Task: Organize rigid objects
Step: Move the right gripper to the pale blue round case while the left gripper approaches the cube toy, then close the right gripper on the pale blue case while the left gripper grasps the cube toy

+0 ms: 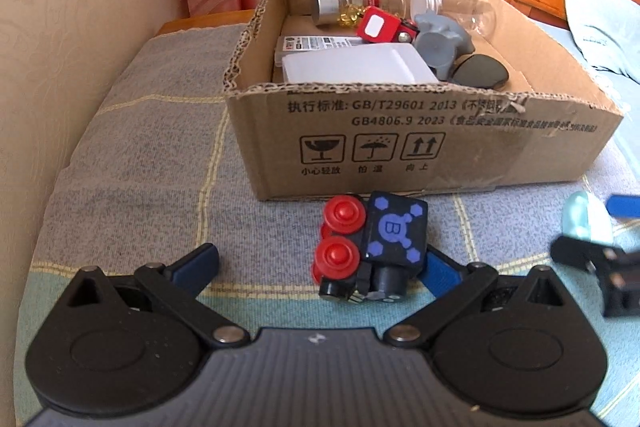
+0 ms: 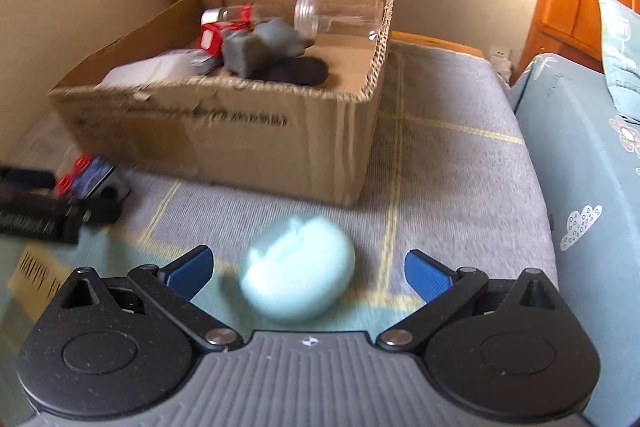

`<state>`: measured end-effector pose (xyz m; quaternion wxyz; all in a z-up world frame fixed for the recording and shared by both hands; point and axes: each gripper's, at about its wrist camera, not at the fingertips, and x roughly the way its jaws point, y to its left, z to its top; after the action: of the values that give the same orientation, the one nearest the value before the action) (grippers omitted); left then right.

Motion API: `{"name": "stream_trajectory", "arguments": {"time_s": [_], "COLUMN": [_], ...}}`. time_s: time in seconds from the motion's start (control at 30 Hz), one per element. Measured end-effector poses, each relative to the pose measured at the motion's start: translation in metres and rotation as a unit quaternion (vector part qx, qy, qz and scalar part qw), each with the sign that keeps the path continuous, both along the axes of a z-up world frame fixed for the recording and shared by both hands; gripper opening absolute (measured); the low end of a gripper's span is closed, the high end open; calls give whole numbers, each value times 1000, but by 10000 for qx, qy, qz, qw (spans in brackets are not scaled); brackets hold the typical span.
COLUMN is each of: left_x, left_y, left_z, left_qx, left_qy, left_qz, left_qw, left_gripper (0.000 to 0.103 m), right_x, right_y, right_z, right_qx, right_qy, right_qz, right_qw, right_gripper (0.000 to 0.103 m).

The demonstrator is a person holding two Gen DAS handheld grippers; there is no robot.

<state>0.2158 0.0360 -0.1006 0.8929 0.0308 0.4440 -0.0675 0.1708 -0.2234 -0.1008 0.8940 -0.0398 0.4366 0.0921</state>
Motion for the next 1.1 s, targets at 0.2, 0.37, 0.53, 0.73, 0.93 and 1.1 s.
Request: {"name": "stream_trajectory", "arguments": {"time_s": [0.2, 0.37, 0.53, 0.73, 0.93, 1.1], "left_x": [-2, -1, -2, -2, -3, -7], "left_y": [3, 4, 6, 6, 6, -3], "left_z": [0, -1, -2, -3, -2, -2], "left_qx": [-15, -24, -46, -67, -55, -85], "left_qy": [-82, -128, -226, -314, -305, -266], "left_qz": [-162, -322, -437, -392, -447, -835], "left_qw": [9998, 9994, 9988, 9987, 9985, 9961], "left_gripper": [103, 103, 103, 103, 103, 101], "right_x": [-1, -18, -22, -24, -25, -26], "right_y": [-6, -25, -25, -25, -26, -27], "right_z": [-4, -4, -6, -5, -5, -5], "right_qx": [-270, -269, -274, -267, -265, -258], "right_qy": [-23, -60, -102, -125, -144, -163], "right_qz": [-179, -119, -149, -146, -140, -122], "right_qw": [9995, 9995, 9995, 9995, 9994, 9995], "right_gripper": [103, 103, 103, 103, 103, 103]}}
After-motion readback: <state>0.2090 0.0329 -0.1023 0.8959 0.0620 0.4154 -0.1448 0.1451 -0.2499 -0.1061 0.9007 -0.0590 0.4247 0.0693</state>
